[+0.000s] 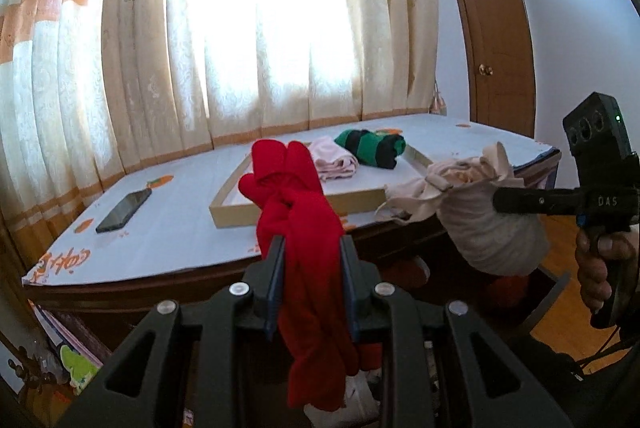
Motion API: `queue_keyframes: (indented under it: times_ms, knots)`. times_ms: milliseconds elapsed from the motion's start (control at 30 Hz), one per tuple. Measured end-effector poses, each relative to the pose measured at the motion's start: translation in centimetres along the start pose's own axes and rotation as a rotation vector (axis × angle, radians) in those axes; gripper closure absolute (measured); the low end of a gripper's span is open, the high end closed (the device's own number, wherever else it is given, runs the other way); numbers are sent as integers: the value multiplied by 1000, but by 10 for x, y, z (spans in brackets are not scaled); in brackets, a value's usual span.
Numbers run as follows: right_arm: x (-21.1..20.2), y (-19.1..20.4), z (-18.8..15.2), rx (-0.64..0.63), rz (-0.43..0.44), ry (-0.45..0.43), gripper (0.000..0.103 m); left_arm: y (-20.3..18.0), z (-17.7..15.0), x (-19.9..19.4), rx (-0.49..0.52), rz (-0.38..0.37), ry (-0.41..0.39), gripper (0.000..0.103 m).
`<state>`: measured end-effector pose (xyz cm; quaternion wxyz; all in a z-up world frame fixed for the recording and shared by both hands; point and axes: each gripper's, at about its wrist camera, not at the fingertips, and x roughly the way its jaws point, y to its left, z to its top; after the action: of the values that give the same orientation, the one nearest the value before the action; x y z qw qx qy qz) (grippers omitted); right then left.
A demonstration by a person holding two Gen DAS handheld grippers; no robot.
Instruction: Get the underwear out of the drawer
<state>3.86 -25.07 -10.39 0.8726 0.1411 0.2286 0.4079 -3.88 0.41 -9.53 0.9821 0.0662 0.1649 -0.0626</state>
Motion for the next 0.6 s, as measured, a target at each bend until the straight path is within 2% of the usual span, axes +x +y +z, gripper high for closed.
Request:
queue_keyframes:
  times_ms: [333, 600]
  knots:
    - [-1, 3, 7, 3, 14, -34, 69, -8, 7, -5, 34, 3, -56, 80]
    - [1, 8, 15, -17, 8, -45, 69, -7, 15, -3, 46, 5, -72, 80]
